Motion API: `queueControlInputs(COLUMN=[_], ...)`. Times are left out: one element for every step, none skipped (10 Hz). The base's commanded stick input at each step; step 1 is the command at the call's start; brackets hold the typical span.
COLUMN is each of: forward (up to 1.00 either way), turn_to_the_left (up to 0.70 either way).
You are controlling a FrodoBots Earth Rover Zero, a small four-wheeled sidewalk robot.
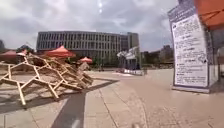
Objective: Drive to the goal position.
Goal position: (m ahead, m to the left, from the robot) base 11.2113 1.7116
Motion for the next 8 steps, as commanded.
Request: queueControlInputs(forward=[0.85,0.85,0.85,0.85,0.85,0.85,0.85,0.85], turn_to_the_left=[-0.01,-0.01,-0.01,-0.01,-0.01,-0.01,-0.01,-0.01])
